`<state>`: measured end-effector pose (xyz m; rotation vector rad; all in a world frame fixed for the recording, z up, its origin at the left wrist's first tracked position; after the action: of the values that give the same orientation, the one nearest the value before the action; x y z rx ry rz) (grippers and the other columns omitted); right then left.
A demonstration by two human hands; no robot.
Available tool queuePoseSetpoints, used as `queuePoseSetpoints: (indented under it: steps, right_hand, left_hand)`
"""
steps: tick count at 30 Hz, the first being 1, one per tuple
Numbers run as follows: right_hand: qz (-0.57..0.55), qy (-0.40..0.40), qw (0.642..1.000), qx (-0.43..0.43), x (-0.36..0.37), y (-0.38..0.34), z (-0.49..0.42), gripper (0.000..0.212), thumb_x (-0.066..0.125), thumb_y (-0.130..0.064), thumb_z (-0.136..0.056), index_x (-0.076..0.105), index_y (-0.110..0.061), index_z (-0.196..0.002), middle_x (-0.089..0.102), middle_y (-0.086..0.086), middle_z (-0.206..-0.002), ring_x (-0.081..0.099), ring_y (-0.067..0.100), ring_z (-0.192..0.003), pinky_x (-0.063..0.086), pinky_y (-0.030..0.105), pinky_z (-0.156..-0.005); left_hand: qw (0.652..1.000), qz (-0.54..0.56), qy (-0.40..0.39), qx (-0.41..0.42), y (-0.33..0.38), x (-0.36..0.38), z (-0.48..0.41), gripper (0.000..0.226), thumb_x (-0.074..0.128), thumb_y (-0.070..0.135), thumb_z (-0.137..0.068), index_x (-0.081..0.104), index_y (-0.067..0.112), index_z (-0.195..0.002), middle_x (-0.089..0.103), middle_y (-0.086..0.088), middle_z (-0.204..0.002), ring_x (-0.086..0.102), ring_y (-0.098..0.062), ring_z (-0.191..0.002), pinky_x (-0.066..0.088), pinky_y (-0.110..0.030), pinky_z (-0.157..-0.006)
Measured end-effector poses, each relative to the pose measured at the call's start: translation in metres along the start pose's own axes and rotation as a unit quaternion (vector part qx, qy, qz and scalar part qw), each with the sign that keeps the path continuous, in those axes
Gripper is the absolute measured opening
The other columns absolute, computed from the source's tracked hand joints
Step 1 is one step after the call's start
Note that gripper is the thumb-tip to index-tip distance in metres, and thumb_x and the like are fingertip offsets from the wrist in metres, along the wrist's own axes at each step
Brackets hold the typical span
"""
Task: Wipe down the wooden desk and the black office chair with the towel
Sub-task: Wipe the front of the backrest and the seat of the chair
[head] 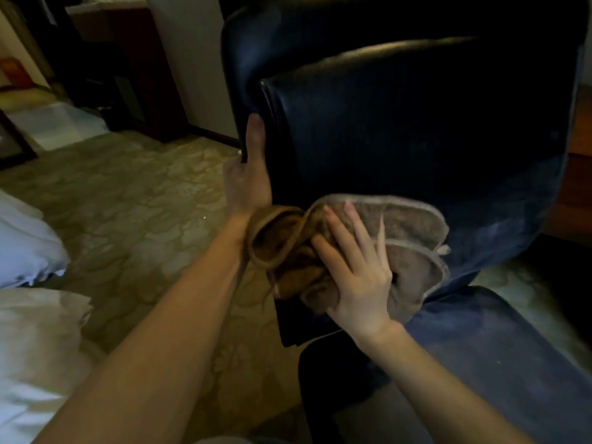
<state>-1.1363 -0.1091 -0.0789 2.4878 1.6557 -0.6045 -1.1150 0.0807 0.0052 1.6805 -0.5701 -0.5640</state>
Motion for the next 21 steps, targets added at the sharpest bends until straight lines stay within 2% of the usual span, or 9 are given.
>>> queuePoseSetpoints:
  steps: [2, 4, 7, 9, 11, 13, 16, 18, 21]
  right_hand:
    - [0.014, -0.038, 0.999, -0.014, 0.008, -0.005, 0.035, 0.035, 0.059, -0.037, -0.101, 0.057, -0.019, -0.131, 0.038, 0.006, -0.158, 0.028, 0.039, -0.151, 0.014, 0.073, -0.117]
    - [0.029, -0.09, 0.995, -0.038, 0.015, -0.005, 0.072, 0.036, 0.06, -0.035, -0.101, 0.055, -0.02, -0.133, 0.033, 0.005, -0.161, 0.024, 0.038, -0.153, 0.012, 0.072, -0.118]
    - [0.065, -0.201, 0.97, -0.119, 0.017, 0.006, 0.121, 0.034, 0.051, -0.026, -0.105, 0.057, -0.02, -0.138, 0.031, 0.006, -0.164, 0.023, 0.035, -0.154, 0.015, 0.07, -0.119]
    - [0.095, -0.29, 0.934, -0.185, 0.015, 0.014, 0.149, 0.035, 0.049, -0.019, -0.104, 0.062, -0.02, -0.136, 0.038, 0.005, -0.161, 0.028, 0.033, -0.152, 0.023, 0.068, -0.117]
    - [0.117, -0.338, 0.91, -0.208, 0.002, 0.024, 0.16, 0.037, 0.048, -0.018, -0.099, 0.07, -0.02, -0.128, 0.049, 0.004, -0.153, 0.037, 0.03, -0.148, 0.027, 0.06, -0.117]
    - [0.11, -0.316, 0.93, -0.152, -0.023, 0.034, 0.15, 0.038, 0.046, -0.017, -0.098, 0.074, -0.016, -0.123, 0.057, 0.005, -0.146, 0.043, 0.031, -0.144, 0.028, 0.052, -0.118]
    - [0.07, -0.239, 0.966, -0.062, -0.063, 0.035, 0.11, 0.032, 0.05, -0.01, -0.103, 0.07, -0.009, -0.128, 0.056, 0.009, -0.147, 0.047, 0.032, -0.142, 0.04, 0.054, -0.112]
    - [0.057, -0.183, 0.98, -0.044, -0.087, 0.026, 0.074, 0.033, 0.062, -0.012, -0.098, 0.068, -0.007, -0.13, 0.055, 0.01, -0.147, 0.05, 0.034, -0.138, 0.045, 0.056, -0.106]
    - [0.066, -0.082, 0.993, -0.043, -0.11, 0.015, 0.019, 0.038, 0.065, -0.015, -0.096, 0.066, -0.009, -0.133, 0.056, 0.012, -0.146, 0.05, 0.036, -0.137, 0.044, 0.058, -0.104]
  left_hand:
    - [0.999, 0.034, 0.01, 0.027, 0.002, 0.004, -0.001, 0.062, 0.046, 0.071, -0.095, 0.057, 0.016, -0.068, 0.049, 0.009, -0.047, 0.044, -0.003, -0.041, 0.033, -0.019, -0.04]
    - [0.999, 0.039, -0.001, 0.033, 0.004, 0.007, 0.001, 0.06, 0.048, 0.069, -0.096, 0.05, 0.021, -0.061, 0.047, 0.01, -0.048, 0.045, -0.005, -0.045, 0.035, -0.02, -0.043]
    - [0.997, 0.062, -0.043, 0.032, 0.005, 0.012, 0.003, 0.057, 0.048, 0.069, -0.096, 0.052, 0.018, -0.07, 0.048, 0.007, -0.056, 0.048, -0.01, -0.054, 0.039, -0.024, -0.049]
    - [0.995, 0.059, -0.073, 0.046, 0.009, 0.017, 0.004, 0.057, 0.048, 0.068, -0.097, 0.051, 0.017, -0.071, 0.046, 0.005, -0.058, 0.047, -0.015, -0.057, 0.039, -0.025, -0.05]
    - [0.994, 0.051, -0.083, 0.048, 0.01, 0.019, 0.005, 0.059, 0.048, 0.069, -0.096, 0.052, 0.015, -0.072, 0.047, 0.003, -0.058, 0.048, -0.014, -0.056, 0.04, -0.023, -0.049]
    - [0.994, 0.04, -0.083, 0.05, 0.01, 0.02, 0.004, 0.061, 0.048, 0.071, -0.095, 0.056, 0.014, -0.074, 0.051, 0.0, -0.061, 0.051, -0.014, -0.055, 0.041, -0.023, -0.049]
    - [0.995, 0.058, -0.065, 0.052, 0.01, 0.018, 0.002, 0.059, 0.05, 0.069, -0.096, 0.065, 0.013, -0.086, 0.059, -0.005, -0.073, 0.058, -0.014, -0.062, 0.046, -0.021, -0.053]
    - [0.995, 0.073, -0.049, 0.053, 0.009, 0.017, 0.003, 0.059, 0.051, 0.068, -0.095, 0.068, 0.012, -0.088, 0.064, -0.002, -0.075, 0.061, -0.01, -0.065, 0.049, -0.021, -0.06]
    - [0.994, 0.089, -0.038, 0.054, 0.007, 0.013, 0.005, 0.059, 0.053, 0.071, -0.091, 0.071, 0.015, -0.086, 0.067, 0.003, -0.073, 0.064, -0.008, -0.067, 0.05, -0.021, -0.063]
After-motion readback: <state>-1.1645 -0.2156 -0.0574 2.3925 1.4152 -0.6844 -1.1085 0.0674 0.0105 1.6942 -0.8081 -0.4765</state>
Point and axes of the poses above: each hand's wrist, its own z-axis away from the middle knuckle, its own x-axis out of the palm, y = z × x, the point moved 6 cm from there along -z, towards the middle knuckle
